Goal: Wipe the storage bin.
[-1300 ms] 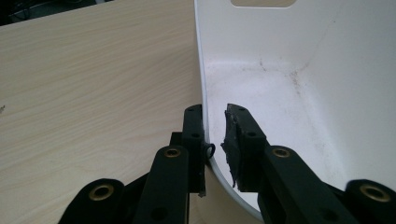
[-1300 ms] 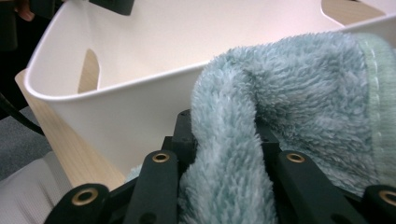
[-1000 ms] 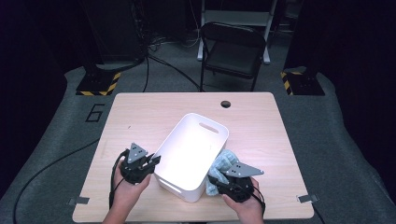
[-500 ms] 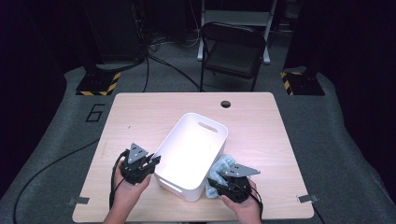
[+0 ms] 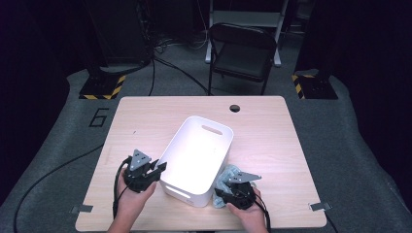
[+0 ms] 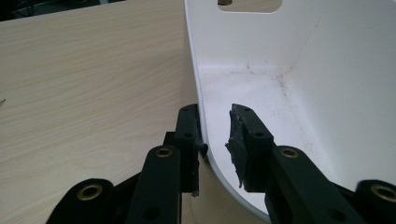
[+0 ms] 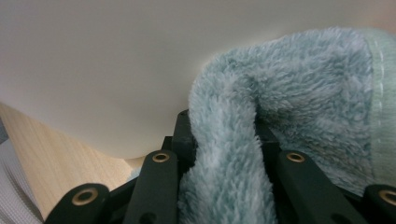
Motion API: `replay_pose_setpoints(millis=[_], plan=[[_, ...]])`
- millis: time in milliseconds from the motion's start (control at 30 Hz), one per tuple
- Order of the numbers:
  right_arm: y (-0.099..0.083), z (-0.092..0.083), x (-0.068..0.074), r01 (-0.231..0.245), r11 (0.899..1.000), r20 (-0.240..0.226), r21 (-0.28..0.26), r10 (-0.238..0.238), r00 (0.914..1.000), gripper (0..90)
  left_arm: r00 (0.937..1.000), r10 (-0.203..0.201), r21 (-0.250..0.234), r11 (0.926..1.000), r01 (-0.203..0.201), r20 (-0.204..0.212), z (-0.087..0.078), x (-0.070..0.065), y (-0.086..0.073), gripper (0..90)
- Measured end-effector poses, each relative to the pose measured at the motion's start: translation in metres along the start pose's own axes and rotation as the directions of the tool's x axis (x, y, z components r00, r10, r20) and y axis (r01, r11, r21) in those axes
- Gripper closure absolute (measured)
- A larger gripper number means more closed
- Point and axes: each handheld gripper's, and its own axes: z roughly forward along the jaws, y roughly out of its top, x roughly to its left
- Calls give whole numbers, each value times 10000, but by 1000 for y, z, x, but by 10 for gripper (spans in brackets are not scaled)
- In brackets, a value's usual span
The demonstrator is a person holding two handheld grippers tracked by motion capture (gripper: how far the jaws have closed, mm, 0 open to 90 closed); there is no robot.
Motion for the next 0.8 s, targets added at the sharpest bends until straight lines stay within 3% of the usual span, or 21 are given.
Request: replay_pose_setpoints(millis=[167,300,633,800], plan=[[5,-6,5,77,9999,25,-68,-77,10000,698,9999,137,44,9999,-136,-99,0,-1,0,729],[13,-20,12,208,9984,-47,-524,-211,9998,698,9998,156,30,9999,-155,-156,1,-2,0,726],[37,-57,34,1095,9787,-13,-1736,-1114,9938,698,9998,79,-22,10000,-79,-205,1,-3,-1,718],[34,-59,37,1013,9775,-153,-1853,-1060,9943,699,9997,130,42,9999,-129,-227,2,-4,-1,717]])
